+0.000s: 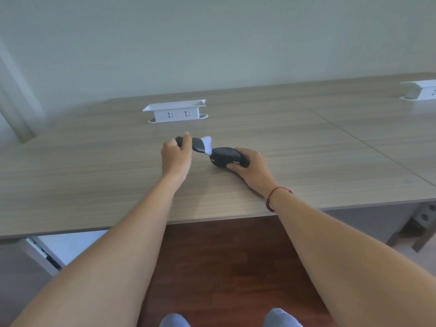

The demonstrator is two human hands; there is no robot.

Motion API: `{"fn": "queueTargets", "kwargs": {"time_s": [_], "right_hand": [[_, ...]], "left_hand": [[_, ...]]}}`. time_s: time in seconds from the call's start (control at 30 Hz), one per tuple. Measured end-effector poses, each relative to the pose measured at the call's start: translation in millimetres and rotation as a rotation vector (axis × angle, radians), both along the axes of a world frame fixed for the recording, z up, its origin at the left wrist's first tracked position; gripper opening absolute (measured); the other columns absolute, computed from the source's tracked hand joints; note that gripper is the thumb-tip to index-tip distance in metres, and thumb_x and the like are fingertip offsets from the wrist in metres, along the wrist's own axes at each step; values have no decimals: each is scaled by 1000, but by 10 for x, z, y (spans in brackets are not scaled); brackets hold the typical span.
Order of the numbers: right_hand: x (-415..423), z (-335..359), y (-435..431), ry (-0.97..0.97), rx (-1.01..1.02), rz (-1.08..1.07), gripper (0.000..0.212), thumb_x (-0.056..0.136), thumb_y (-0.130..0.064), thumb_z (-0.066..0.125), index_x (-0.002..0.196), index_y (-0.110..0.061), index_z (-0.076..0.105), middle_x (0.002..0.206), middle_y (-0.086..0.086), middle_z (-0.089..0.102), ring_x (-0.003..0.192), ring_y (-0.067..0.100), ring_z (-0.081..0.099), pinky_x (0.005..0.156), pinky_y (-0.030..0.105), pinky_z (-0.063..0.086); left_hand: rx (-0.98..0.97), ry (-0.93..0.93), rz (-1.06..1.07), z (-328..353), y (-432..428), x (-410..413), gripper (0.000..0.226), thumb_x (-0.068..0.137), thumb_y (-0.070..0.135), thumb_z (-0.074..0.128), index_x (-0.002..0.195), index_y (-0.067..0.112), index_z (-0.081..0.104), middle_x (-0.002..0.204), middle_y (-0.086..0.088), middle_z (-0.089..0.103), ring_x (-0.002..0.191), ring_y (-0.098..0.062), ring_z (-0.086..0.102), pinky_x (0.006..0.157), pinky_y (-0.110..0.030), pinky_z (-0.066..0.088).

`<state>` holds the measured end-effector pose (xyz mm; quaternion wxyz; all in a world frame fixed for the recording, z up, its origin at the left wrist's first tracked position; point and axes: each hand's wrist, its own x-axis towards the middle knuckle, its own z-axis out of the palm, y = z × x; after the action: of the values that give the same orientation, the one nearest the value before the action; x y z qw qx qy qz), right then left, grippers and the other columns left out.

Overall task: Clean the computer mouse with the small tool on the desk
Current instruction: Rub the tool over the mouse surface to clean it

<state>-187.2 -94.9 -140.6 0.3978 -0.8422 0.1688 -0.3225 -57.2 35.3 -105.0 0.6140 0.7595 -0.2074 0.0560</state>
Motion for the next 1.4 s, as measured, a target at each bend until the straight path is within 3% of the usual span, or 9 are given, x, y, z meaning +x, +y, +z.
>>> {"fn": "queueTargets", "kwargs": {"time_s": [0.1, 0.2, 0.37, 0.57, 0.8, 0.97, 1.13, 1.27, 1.4], "right_hand": [[4, -8, -4, -2, -35, -5, 32, 83, -13, 69, 115, -14, 66, 101, 1, 70, 91, 13, 60, 74, 14, 40], [4, -14, 0, -4, -27, 4, 32, 84, -13, 68, 115, -16, 65, 101, -2, 69, 91, 11, 58, 71, 7, 36], [21, -26, -11, 9, -31, -10, 35, 84, -14, 68, 119, -14, 62, 108, 2, 68, 96, 13, 58, 80, 18, 39], [36, -48, -10, 24, -49, -36, 38, 87, -16, 65, 124, -14, 55, 111, 1, 64, 95, 12, 53, 82, 22, 39], [73, -61, -10, 51, -50, -41, 39, 90, -21, 62, 126, -13, 52, 110, 1, 62, 93, 13, 53, 80, 23, 40], [48, -64, -12, 45, -45, -29, 37, 88, -20, 64, 123, -15, 52, 104, -1, 62, 89, 13, 54, 76, 22, 40], [41, -49, -4, 25, -13, 11, 34, 85, -11, 67, 114, -19, 51, 104, 4, 68, 94, 21, 61, 85, 33, 50], [37, -46, 4, 16, -17, 10, 34, 84, -9, 67, 113, -19, 52, 101, 2, 68, 91, 21, 63, 84, 35, 52], [27, -45, 7, 17, -8, 33, 33, 83, -3, 65, 109, -19, 52, 108, -2, 67, 100, 21, 64, 84, 32, 53]], "left_hand": [[-27, 74, -159, -16, -91, -114, 46, 90, 40, 51, 54, 19, 32, 56, -5, 35, 59, -22, 35, 60, -36, 33], [106, 71, 7, -68, -91, -112, 46, 90, 43, 48, 55, 13, 44, 66, -23, 53, 65, -43, 49, 63, -43, 46], [33, 87, 74, -95, -6, -2, 47, 91, 40, 49, 53, 18, 34, 53, 1, 39, 55, -25, 40, 53, -29, 31], [70, 58, -48, -180, -47, -62, 50, 92, 45, 48, 53, 18, 33, 53, 1, 39, 52, -22, 37, 57, -30, 31], [21, -5, -15, -274, 13, -55, 53, 93, 43, 50, 52, 20, 25, 38, 10, 26, 35, -7, 28, 35, -18, 22], [64, -3, 34, -222, -64, -103, 51, 93, 44, 47, 52, 19, 30, 48, 5, 35, 47, -18, 36, 49, -29, 28], [-203, 104, -26, -103, -69, -63, 51, 91, 43, 49, 54, 18, 26, 54, -1, 31, 59, -23, 34, 59, -34, 31], [-13, 35, -165, -154, -79, -124, 49, 91, 45, 49, 54, 19, 29, 60, -9, 36, 57, -21, 35, 58, -34, 31], [66, 38, 59, -137, -34, -89, 52, 91, 40, 48, 47, 19, 31, 50, 1, 38, 50, -23, 36, 55, -31, 29]]}}
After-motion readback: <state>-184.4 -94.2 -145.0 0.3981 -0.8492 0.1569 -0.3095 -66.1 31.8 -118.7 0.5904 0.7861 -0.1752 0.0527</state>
